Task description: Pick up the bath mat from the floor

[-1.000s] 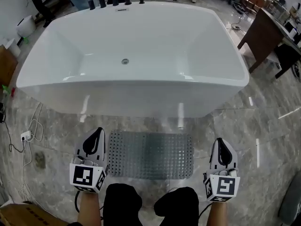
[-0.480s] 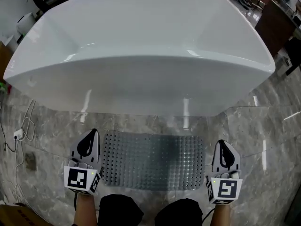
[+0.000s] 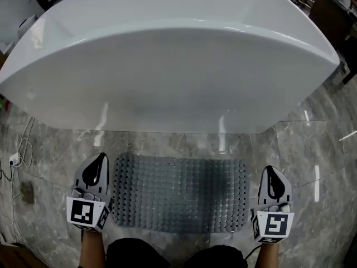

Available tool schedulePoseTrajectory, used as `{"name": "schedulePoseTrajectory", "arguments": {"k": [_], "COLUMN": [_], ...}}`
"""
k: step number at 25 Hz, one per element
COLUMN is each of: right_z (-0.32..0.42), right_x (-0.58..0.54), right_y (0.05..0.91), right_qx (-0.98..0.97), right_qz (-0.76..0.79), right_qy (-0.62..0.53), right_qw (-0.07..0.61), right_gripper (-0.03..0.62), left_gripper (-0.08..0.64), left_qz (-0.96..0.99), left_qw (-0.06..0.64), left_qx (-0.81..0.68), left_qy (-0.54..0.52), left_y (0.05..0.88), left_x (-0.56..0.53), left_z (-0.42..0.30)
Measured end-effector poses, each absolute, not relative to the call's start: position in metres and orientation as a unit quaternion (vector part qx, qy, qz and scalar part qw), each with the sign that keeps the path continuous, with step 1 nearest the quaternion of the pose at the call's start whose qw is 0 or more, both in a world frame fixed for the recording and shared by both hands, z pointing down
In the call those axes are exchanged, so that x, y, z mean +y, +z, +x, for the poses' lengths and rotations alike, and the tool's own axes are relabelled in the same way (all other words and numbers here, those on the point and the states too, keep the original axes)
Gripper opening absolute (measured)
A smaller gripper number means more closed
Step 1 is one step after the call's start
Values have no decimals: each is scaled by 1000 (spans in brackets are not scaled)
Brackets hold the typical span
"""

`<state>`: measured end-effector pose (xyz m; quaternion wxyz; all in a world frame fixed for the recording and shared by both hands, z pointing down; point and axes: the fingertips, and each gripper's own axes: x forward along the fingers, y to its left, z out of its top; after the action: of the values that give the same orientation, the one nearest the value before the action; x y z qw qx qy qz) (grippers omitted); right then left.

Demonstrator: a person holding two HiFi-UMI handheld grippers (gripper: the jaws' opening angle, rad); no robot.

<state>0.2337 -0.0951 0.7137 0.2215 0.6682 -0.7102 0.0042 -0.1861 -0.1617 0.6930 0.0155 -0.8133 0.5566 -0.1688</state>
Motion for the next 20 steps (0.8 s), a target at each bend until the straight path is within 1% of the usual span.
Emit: {"name": "schedulePoseTrajectory", "arguments": {"k": [6, 11, 12, 13, 14, 15, 17, 20], "right_z": [233, 225, 224, 222, 221, 219, 219, 223], "right_x": [-87, -76, -74, -72, -69, -67, -60, -45], "right_y": [751, 791, 800, 809, 819, 831, 856, 896], "right_qx": [-714, -724, -726, -729, -732, -735, -734, -721], "right_qz": [664, 646, 642, 636, 629, 622, 610, 596], "right_qy": [19, 58, 71, 86, 102, 119, 153, 202], "right_qw": [222, 235, 237, 237, 239, 243, 257, 290], "right_gripper": [23, 25, 32, 61, 109, 161, 200, 257], "left_gripper": [0, 8, 51, 170, 225, 239, 282, 357], "left_qz": [-823, -825, -826, -826, -824, -821, -812, -793], "left_qw": [17, -45, -63, -81, -97, -110, -137, -198], "left_qx": [527, 511, 502, 494, 488, 485, 482, 478], "left_qy": [-212, -238, -248, -260, -271, -281, -299, -323], "left_y": [734, 782, 795, 809, 822, 834, 859, 902], "left_x": [-153, -137, -134, -131, -129, -126, -119, -104], "left_z": [-180, -190, -193, -195, -197, -199, -204, -215]}}
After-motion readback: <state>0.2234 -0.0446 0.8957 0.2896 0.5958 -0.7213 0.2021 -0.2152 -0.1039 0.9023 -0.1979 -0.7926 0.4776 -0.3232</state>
